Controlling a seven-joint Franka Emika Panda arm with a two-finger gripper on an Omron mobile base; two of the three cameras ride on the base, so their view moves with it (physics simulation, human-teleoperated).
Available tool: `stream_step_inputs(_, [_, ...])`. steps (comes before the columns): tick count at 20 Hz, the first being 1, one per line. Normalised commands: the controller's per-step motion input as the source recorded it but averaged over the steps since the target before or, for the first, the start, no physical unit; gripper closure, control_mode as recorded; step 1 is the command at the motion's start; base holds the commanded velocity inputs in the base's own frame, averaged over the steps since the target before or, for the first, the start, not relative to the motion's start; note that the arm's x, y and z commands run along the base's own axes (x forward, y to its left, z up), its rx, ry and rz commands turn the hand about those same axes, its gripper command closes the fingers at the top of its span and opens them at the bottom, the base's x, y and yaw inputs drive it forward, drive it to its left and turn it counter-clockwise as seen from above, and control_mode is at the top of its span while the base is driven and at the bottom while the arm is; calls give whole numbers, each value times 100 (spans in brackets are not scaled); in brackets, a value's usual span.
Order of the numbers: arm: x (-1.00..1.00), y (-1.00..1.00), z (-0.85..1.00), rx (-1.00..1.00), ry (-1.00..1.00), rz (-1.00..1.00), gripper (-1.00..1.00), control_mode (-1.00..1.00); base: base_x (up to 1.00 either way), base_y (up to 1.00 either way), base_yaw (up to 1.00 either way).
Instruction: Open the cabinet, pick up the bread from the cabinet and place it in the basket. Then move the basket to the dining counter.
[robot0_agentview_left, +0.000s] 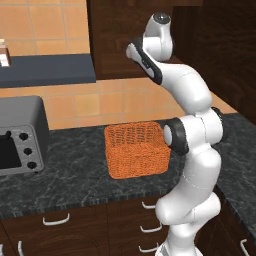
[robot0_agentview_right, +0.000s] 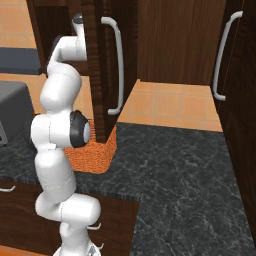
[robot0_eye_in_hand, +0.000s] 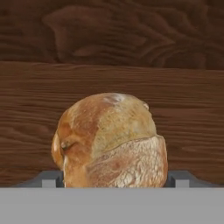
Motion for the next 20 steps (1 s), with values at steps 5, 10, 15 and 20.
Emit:
stream_step_inputs(5, [-93, 0, -19, 0, -16, 0, 100, -100, 0, 0, 0])
stream_step_inputs(10, [-96, 0, 3, 0, -7, 0, 100, -100, 0, 0, 0])
stream_step_inputs(15, [-100, 0, 19, 0, -2, 0, 100, -100, 0, 0, 0])
stream_step_inputs(20, [-100, 1, 22, 0, -4, 0, 100, -100, 0, 0, 0])
